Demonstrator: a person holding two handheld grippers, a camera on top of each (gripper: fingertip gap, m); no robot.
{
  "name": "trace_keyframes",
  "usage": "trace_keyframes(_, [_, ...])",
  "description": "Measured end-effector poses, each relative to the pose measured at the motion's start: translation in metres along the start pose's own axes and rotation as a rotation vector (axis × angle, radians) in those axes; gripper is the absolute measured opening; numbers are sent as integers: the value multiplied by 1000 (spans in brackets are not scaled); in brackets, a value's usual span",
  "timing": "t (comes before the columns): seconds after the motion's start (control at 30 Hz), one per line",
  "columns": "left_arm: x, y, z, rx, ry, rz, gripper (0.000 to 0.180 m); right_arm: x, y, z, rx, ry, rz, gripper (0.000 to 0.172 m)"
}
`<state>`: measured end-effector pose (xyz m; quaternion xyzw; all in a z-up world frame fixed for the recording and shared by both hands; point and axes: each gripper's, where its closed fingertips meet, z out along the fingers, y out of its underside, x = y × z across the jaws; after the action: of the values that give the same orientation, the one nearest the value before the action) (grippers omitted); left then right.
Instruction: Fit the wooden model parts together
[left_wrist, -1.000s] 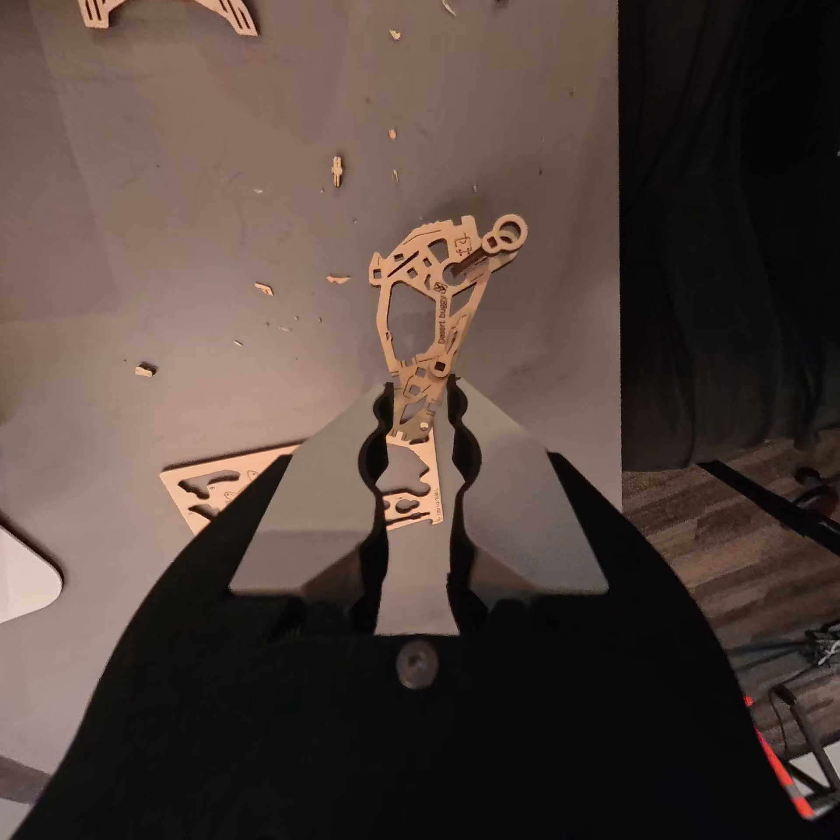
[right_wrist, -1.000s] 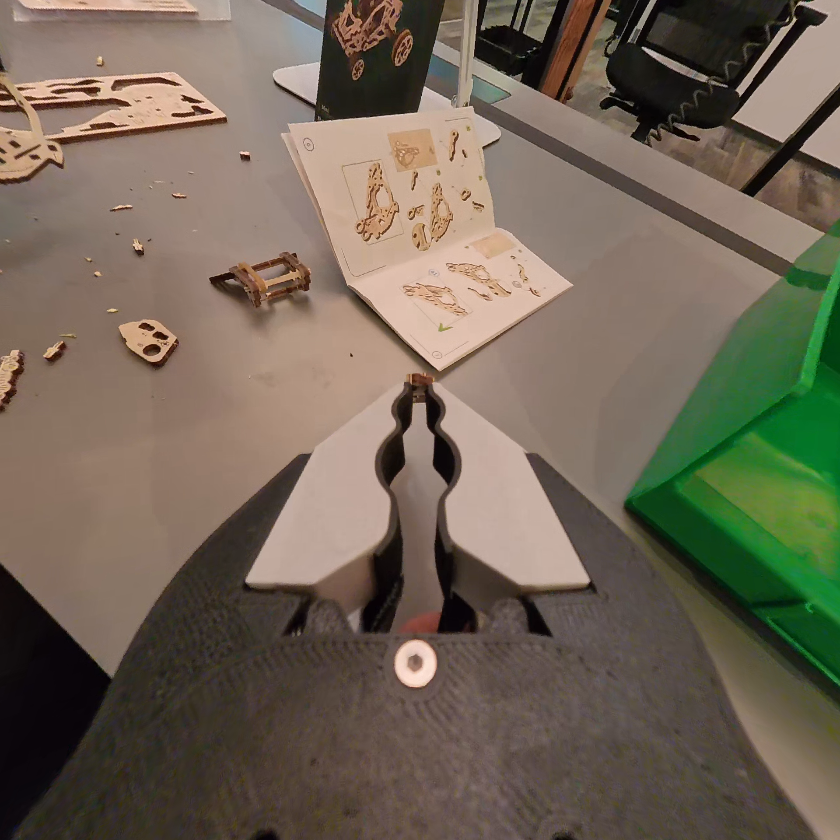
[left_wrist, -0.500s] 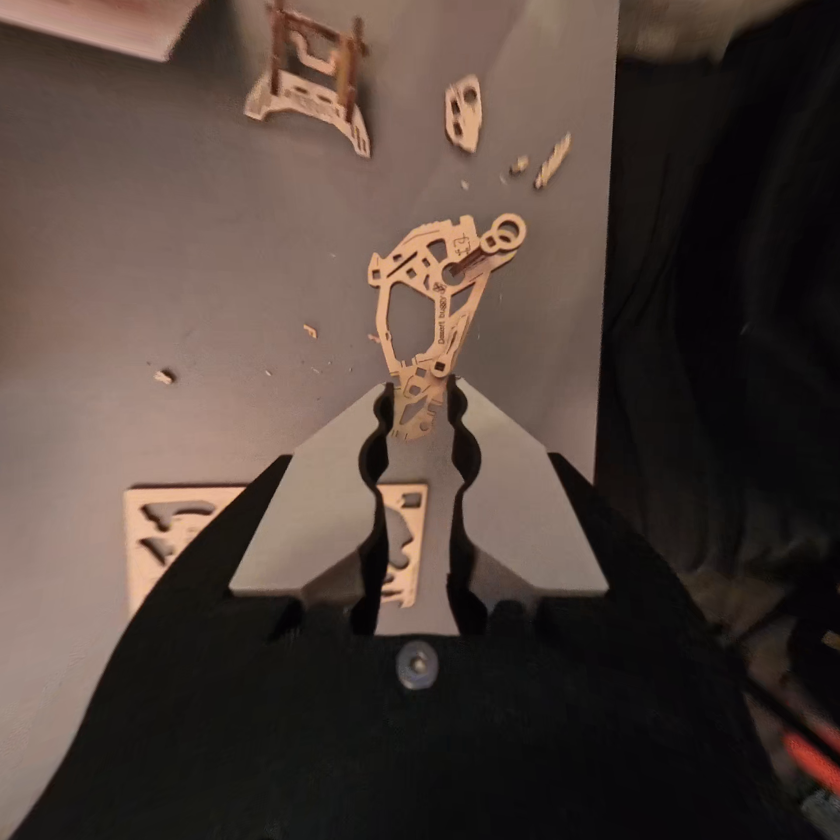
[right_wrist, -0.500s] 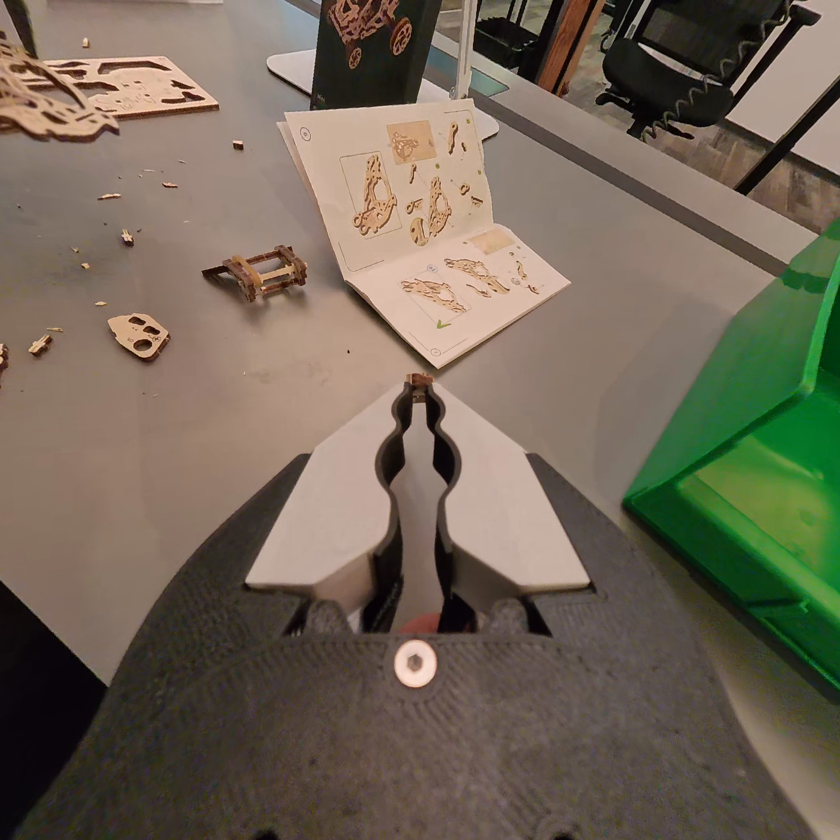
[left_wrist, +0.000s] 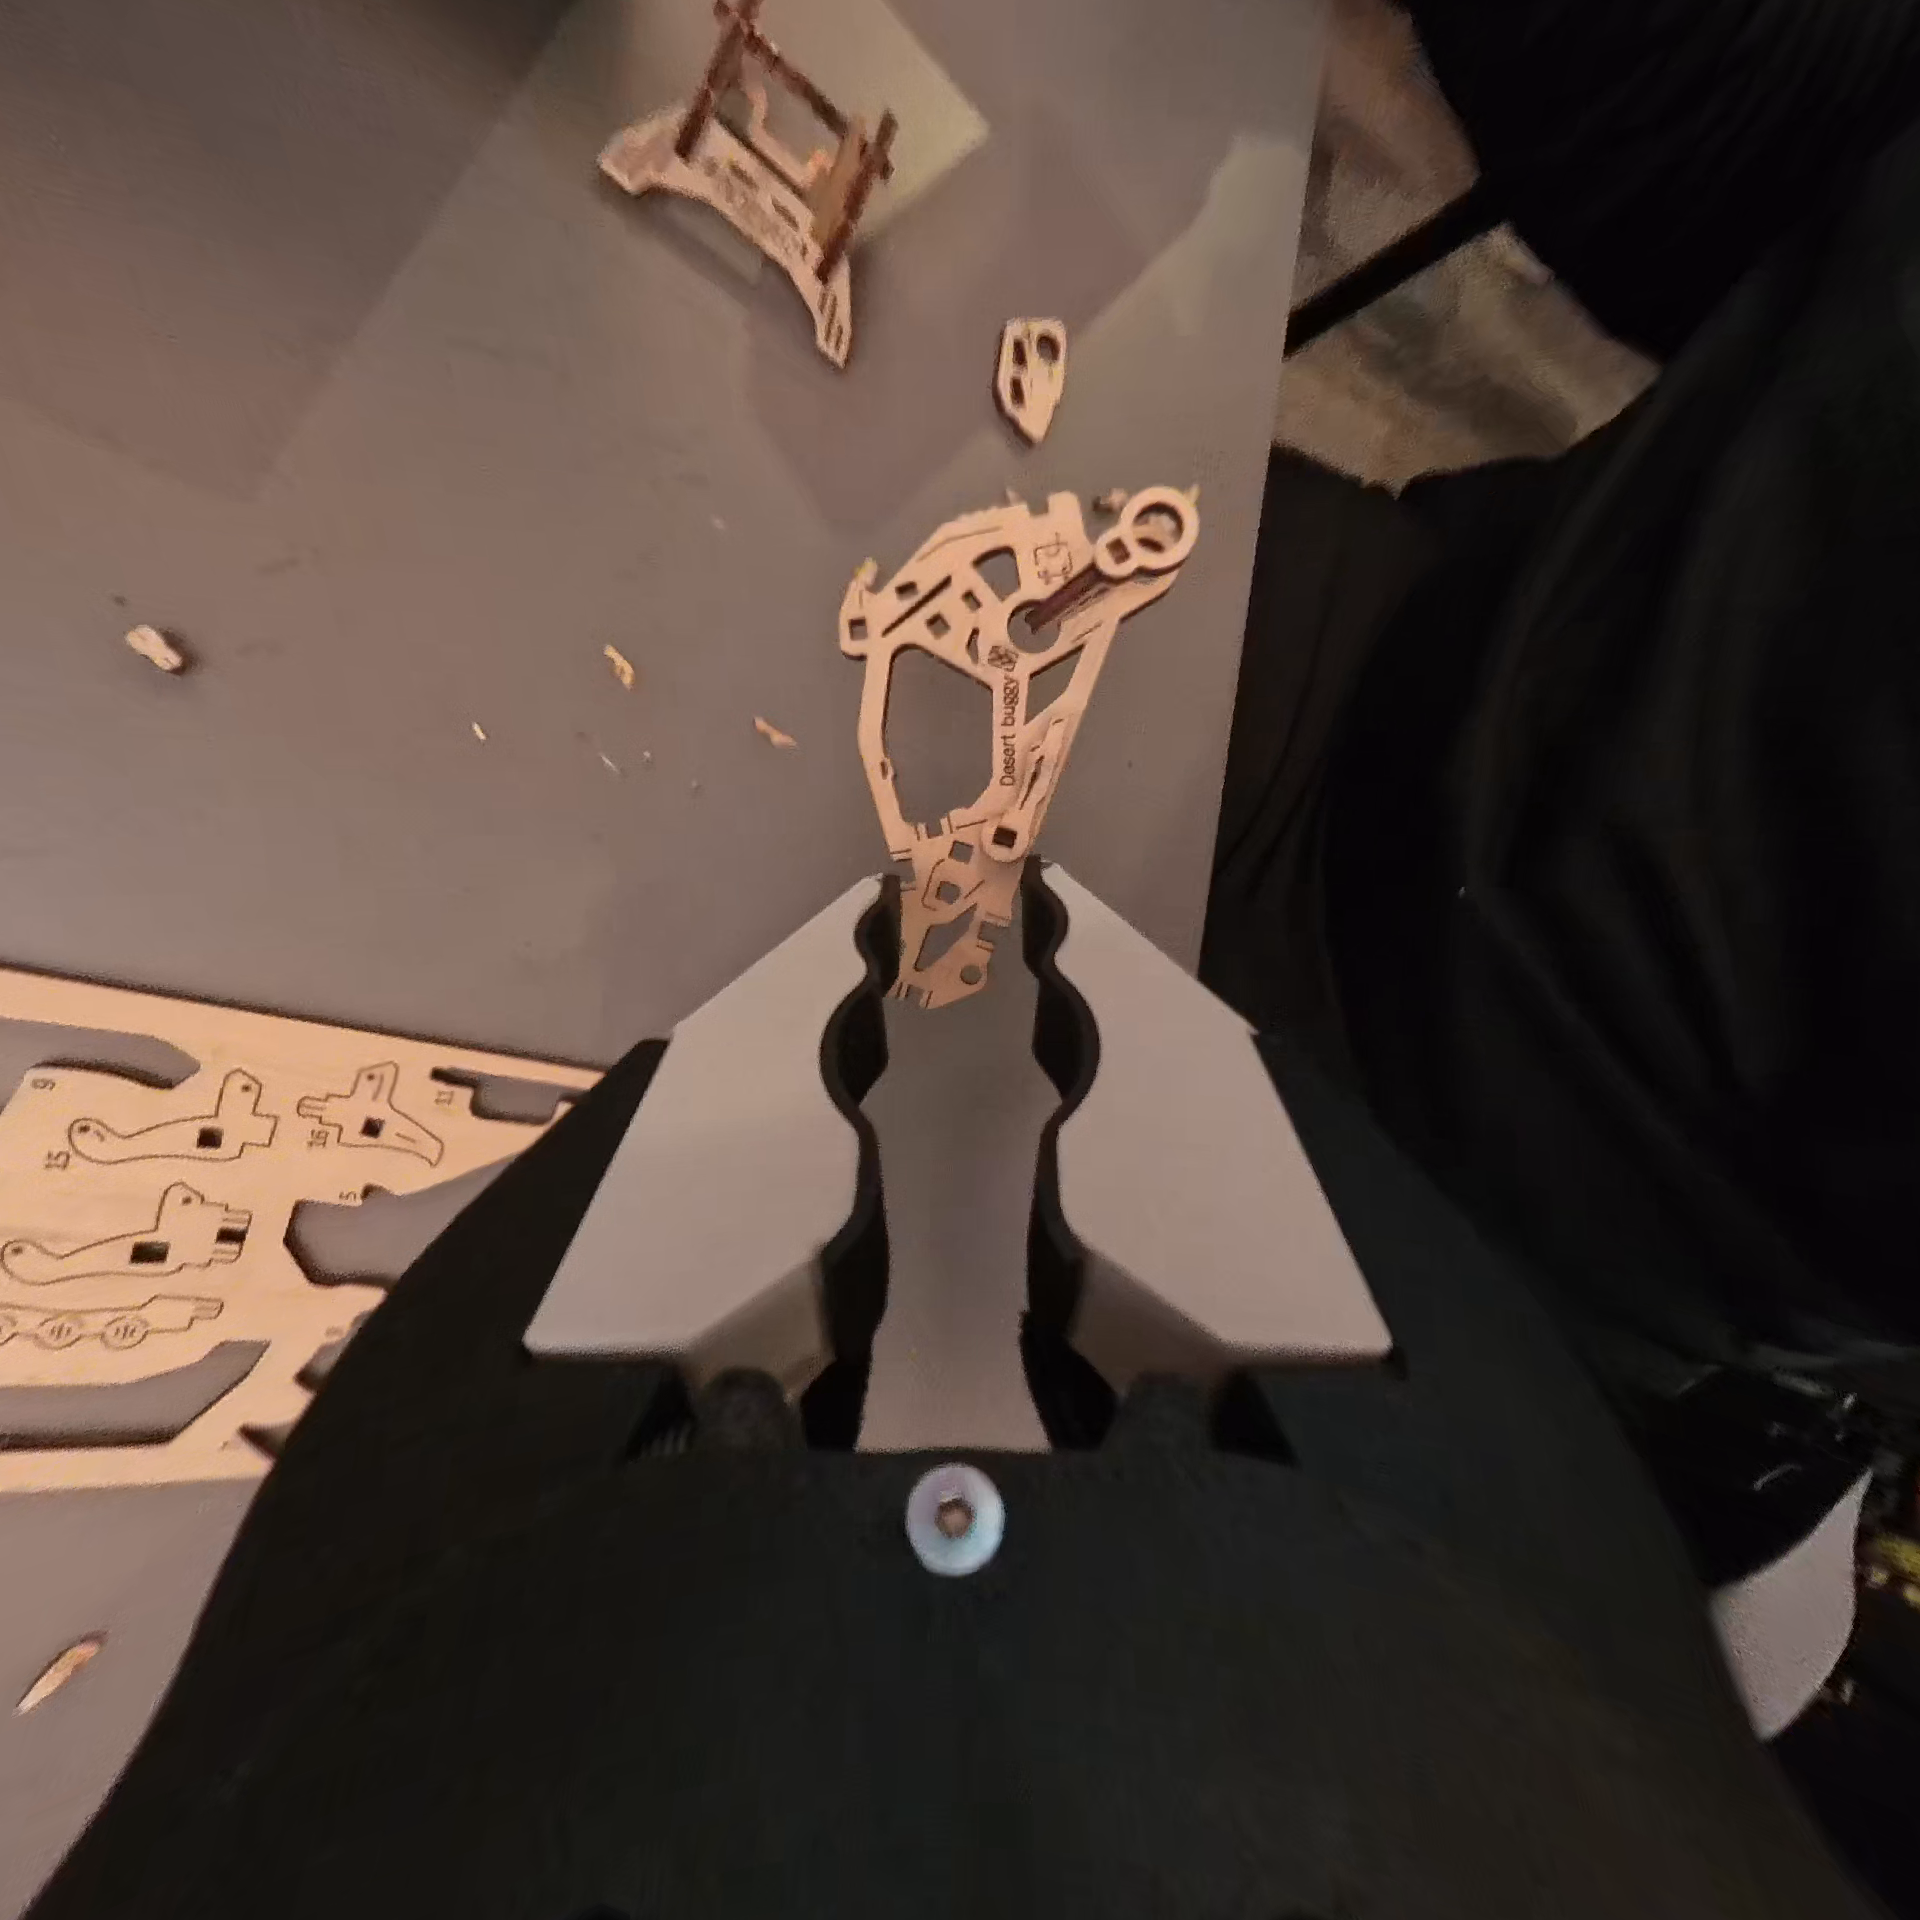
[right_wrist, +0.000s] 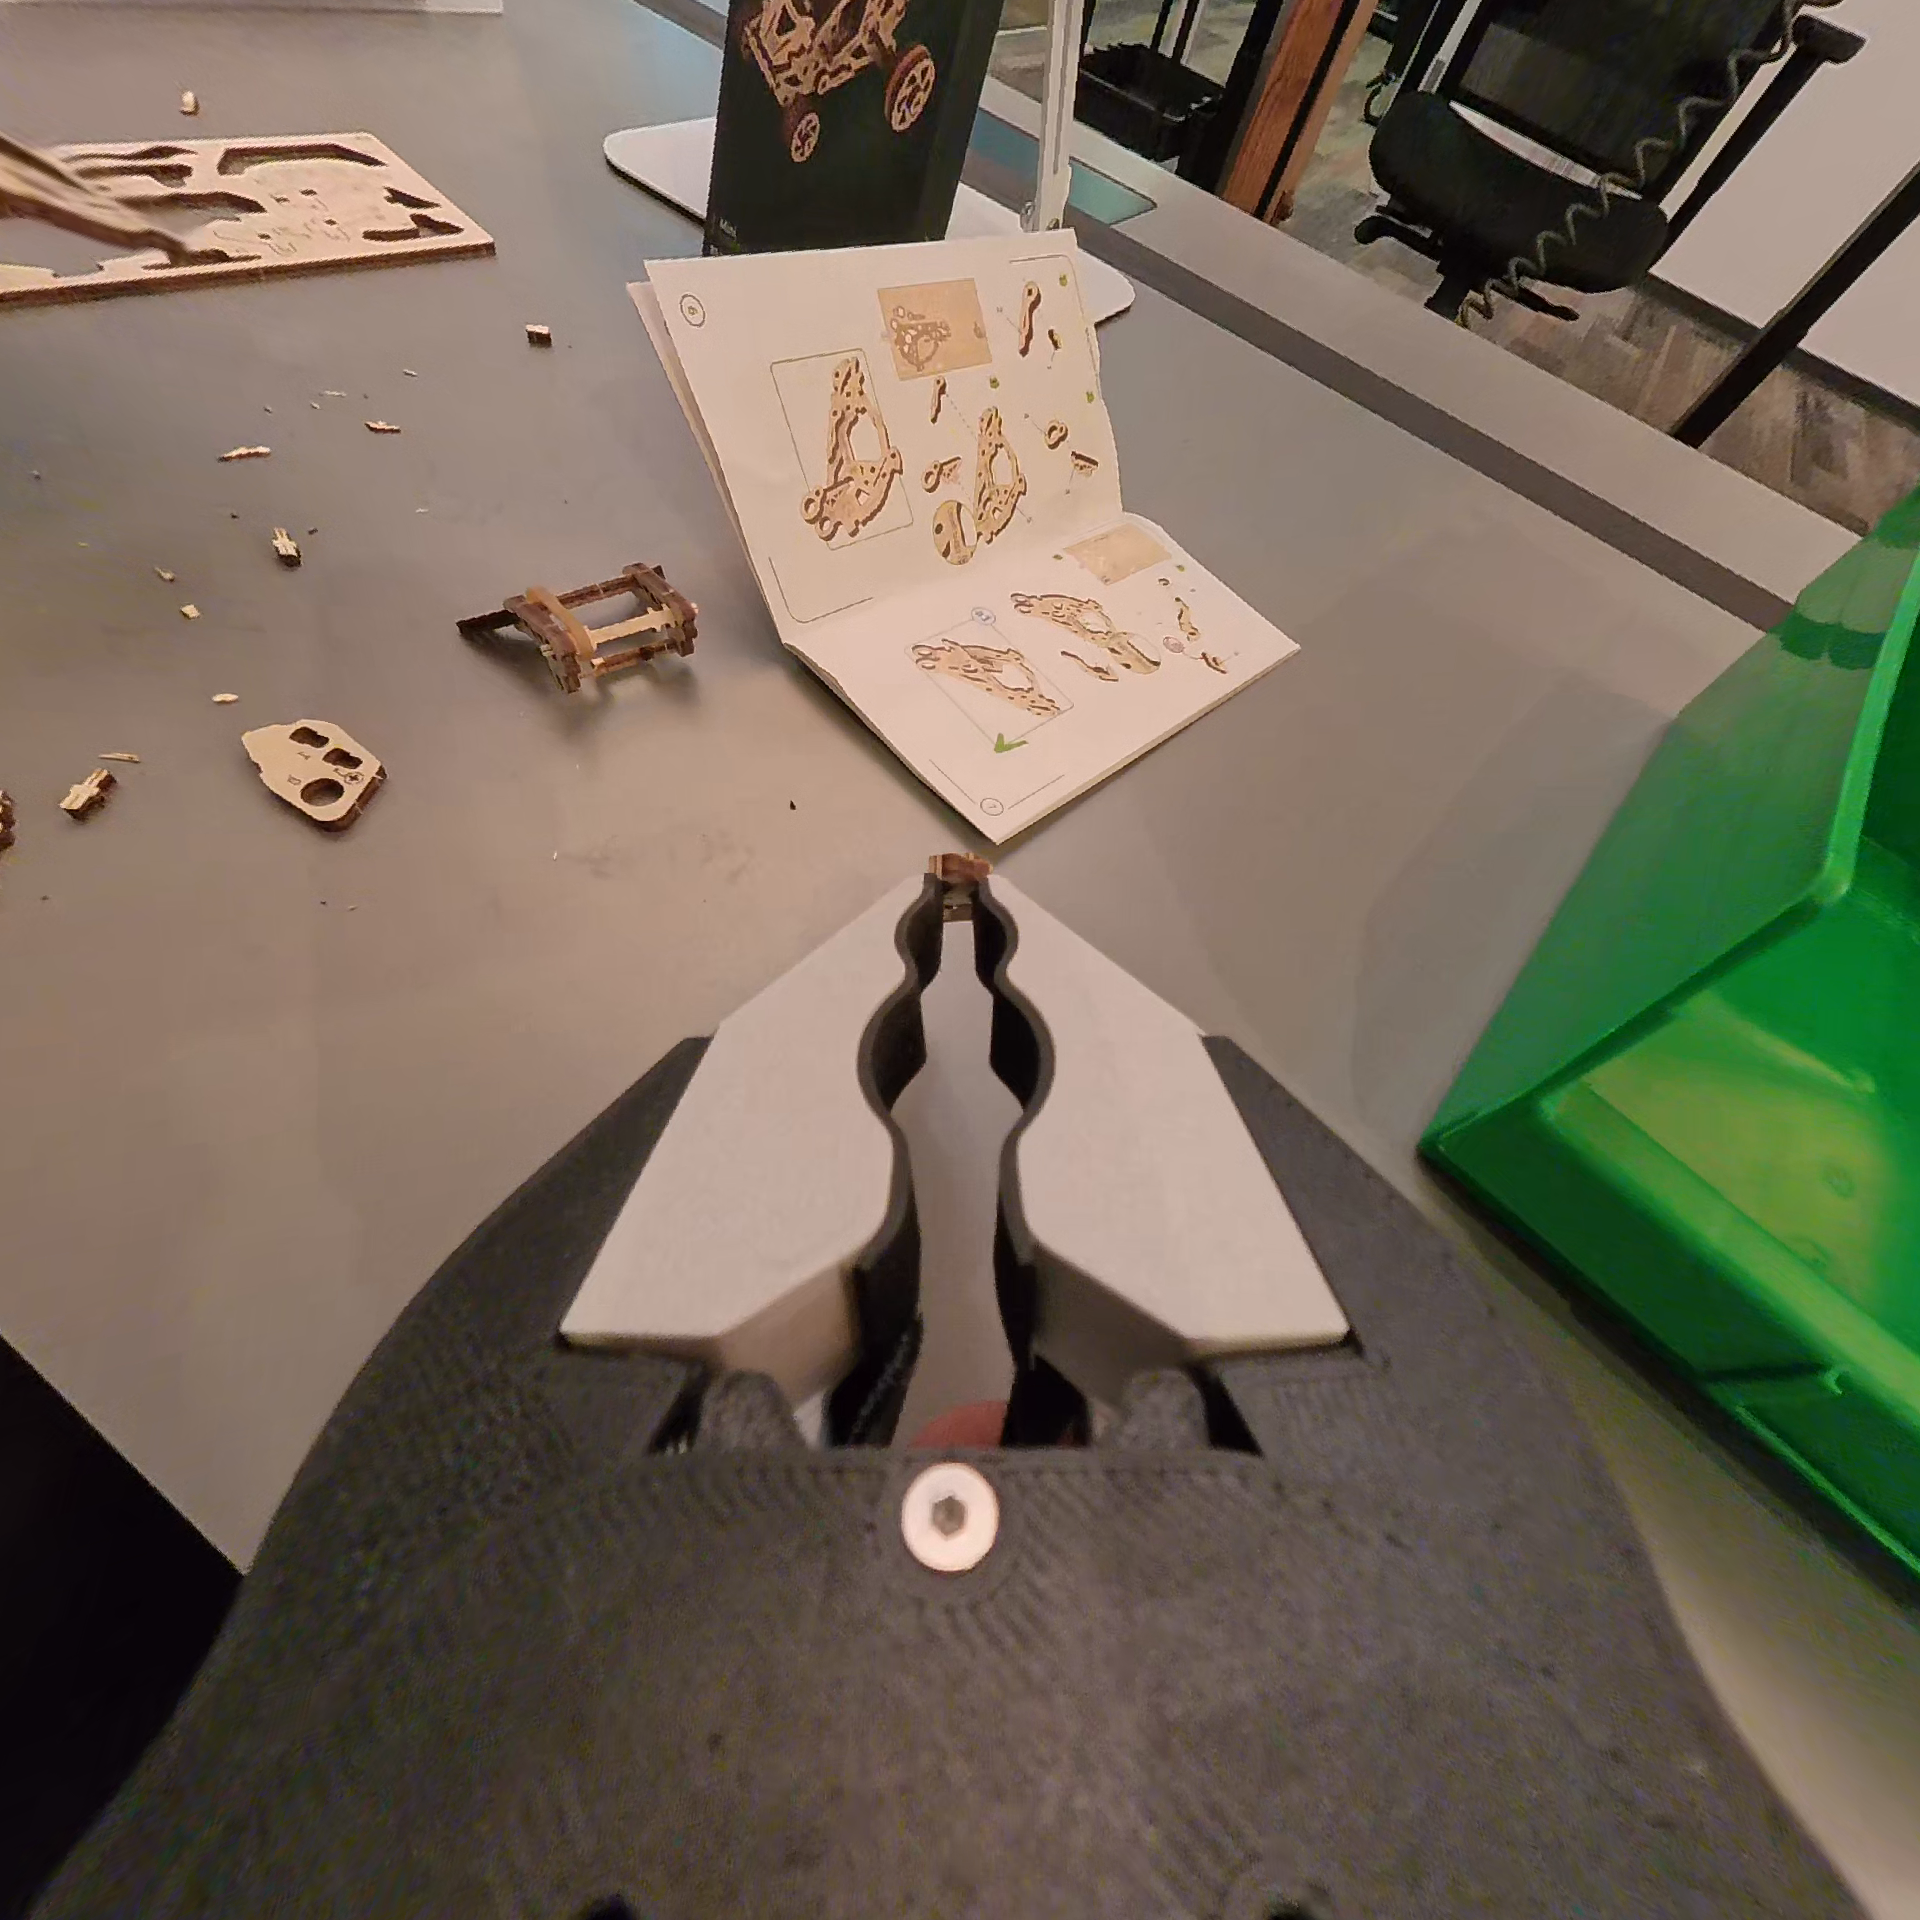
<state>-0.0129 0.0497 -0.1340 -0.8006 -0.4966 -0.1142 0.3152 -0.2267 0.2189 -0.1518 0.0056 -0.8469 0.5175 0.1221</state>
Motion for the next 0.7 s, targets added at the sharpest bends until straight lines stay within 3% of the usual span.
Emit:
trace_keyframes(0.3, [-7, 32, -7, -331, -153, 163, 22, 0, 0, 0, -2, 2, -3, 3])
trace_keyframes(0.43, [-11, 35, -14, -478, -180, 254, 22, 0, 0, 0, -2, 4, -6, 3])
trace_keyframes(0.57, [-26, 41, -28, -726, -270, 375, 21, 0, 0, 0, -3, 5, -8, 3])
trace_keyframes(0.7, [-23, 31, -29, -851, -243, 464, 21, 0, 0, 0, -1, 6, -9, 3])
